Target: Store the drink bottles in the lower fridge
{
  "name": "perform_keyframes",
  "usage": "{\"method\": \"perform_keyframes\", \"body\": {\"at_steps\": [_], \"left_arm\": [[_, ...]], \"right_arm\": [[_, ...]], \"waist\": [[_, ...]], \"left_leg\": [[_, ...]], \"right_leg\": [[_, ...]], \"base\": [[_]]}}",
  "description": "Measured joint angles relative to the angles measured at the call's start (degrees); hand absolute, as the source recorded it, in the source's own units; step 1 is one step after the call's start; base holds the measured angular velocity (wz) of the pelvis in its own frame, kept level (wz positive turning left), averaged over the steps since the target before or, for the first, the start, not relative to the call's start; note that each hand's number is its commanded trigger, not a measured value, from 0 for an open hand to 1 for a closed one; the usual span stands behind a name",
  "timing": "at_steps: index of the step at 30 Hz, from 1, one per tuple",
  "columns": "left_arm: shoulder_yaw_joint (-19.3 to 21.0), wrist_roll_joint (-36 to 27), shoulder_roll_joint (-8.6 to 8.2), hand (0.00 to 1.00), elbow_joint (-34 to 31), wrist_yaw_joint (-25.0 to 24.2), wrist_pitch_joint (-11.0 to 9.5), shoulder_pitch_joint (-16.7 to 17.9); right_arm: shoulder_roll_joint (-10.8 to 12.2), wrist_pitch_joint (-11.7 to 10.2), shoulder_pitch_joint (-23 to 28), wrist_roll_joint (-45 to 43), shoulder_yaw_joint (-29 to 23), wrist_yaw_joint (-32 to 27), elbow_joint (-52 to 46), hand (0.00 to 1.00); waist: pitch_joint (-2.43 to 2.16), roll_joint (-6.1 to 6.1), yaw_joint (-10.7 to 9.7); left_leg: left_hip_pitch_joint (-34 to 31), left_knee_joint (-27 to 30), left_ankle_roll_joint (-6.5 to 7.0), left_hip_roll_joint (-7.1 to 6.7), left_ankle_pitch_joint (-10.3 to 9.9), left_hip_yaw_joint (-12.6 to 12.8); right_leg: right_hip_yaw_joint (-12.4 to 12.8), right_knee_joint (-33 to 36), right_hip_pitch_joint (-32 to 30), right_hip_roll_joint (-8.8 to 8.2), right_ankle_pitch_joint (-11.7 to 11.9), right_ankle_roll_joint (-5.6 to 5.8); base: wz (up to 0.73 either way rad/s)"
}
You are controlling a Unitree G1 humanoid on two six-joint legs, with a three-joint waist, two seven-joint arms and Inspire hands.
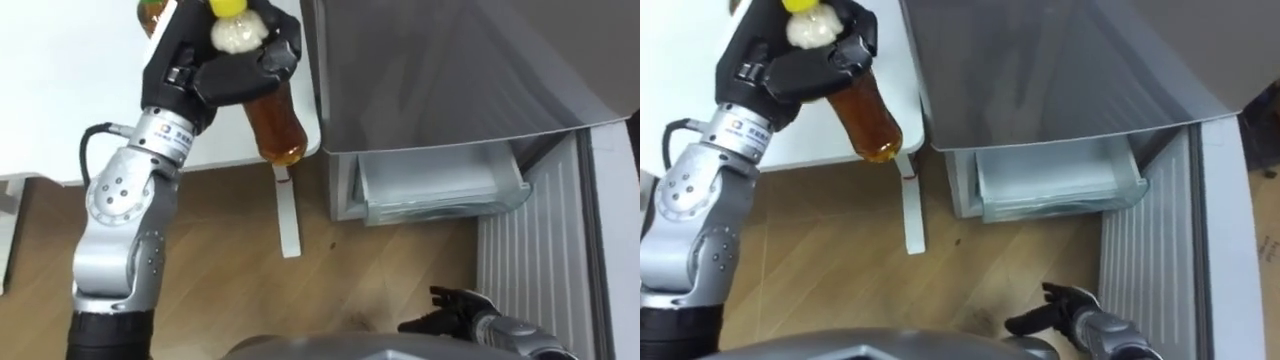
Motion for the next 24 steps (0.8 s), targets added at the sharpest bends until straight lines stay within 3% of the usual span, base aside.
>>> {"method": "perform_keyframes", "body": {"at_steps": [5,11,14,20,24], "left_arm": [[-1.52,-0.55,-0.76,1.0,0.03,-0.98,0.01,0.29],[-2.43,-1.58,-1.14,1.0,0.99,-1.42,-0.04,2.32],[-3.29,-1.36,-1.14,1.0,1.07,-2.68,-0.03,4.75],[-3.94,-1.53,-0.73,1.0,3.92,-4.53,-0.06,5.61],[-4.12,-1.46,-0.65,1.0,3.92,-4.8,-0.06,5.63]], "right_arm": [[0.53,0.52,0.09,-1.54,4.23,1.04,-4.97,0.0],[1.4,0.54,0.15,-7.24,6.63,4.13,-11.6,0.0],[1.46,0.49,0.18,-9.83,7.7,5.87,-16.3,0.0],[1.35,0.69,0.43,-10.94,9.45,10.68,-26.58,0.0],[1.05,2.09,1.26,-11.03,10.63,13.75,-35.0,0.0]], "waist": [[0.15,-0.37,2.49],[0.3,-0.73,3.62],[0.34,-0.69,3.99],[0.63,-0.7,4.22],[0.73,-0.89,4.2]], "left_leg": [[-0.5,0.4,0.04,-0.16,0.04,-0.84],[-0.54,1.2,0.04,-0.24,0.04,-1.4],[-0.65,1.22,0.04,-0.27,0.04,-1.38],[-1.43,2.0,0.04,-0.35,0.04,-1.77],[-2.2,2.23,0.02,-0.34,0.05,-1.68]], "right_leg": [[-0.37,0.0,-0.01,-0.07,-0.02,0.03],[-0.42,0.01,0.6,-0.03,-0.03,0.04],[-0.83,0.01,0.63,-0.03,-0.03,0.04],[-1.65,0.05,0.62,-0.13,-0.03,0.04],[-1.68,0.18,-0.03,-0.15,-0.03,0.05]], "base": [[0.07],[0.05],[0.03],[0.08],[0.02]]}}
